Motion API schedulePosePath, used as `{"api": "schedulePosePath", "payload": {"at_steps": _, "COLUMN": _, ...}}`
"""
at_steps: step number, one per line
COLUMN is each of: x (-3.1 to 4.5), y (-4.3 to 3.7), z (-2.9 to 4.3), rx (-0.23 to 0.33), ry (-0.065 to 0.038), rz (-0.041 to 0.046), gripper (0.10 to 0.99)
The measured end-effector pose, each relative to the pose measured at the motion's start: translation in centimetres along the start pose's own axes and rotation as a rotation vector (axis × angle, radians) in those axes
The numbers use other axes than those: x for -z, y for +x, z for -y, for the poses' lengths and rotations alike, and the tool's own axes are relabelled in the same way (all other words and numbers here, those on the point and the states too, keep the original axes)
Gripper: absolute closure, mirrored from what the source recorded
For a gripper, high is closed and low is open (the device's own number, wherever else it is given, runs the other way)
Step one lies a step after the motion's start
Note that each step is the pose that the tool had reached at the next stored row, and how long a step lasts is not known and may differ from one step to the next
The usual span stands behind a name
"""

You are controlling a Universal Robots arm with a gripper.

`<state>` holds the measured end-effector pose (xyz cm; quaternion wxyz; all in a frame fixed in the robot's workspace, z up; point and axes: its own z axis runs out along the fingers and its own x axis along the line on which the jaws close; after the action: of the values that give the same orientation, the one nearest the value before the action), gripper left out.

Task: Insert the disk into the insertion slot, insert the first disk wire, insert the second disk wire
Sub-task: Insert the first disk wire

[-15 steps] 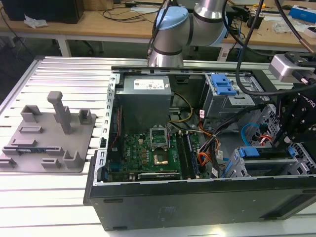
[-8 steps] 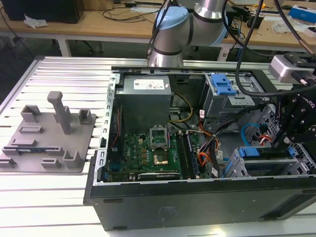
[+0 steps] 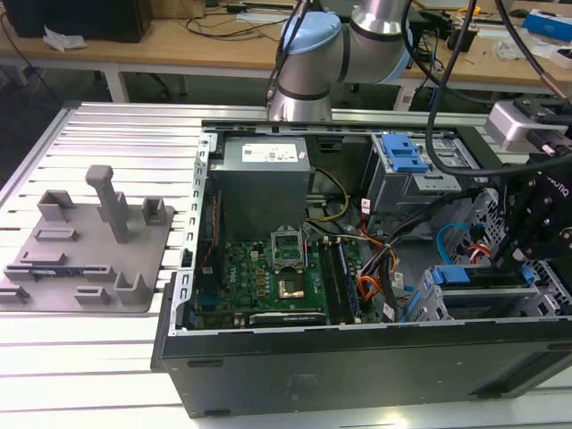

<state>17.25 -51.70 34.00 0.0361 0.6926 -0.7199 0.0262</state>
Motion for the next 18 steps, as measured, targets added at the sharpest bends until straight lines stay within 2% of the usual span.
{"api": "schedulePosePath", "payload": {"at_steps": 16, "x": -0.33, "y": 0.02, "z": -0.01, "rx": 0.000, "ry": 0.000, "rz": -0.0001, "gripper": 0.922}}
{"api": "schedulePosePath", "payload": {"at_steps": 17, "x": -0.35, "y": 0.02, "z": -0.03, "rx": 0.000, "ry": 0.000, "rz": 0.0004, "gripper": 0.914}}
{"api": "schedulePosePath", "payload": {"at_steps": 18, "x": -0.34, "y": 0.02, "z": -0.04, "rx": 0.000, "ry": 0.000, "rz": 0.0004, "gripper": 0.855}}
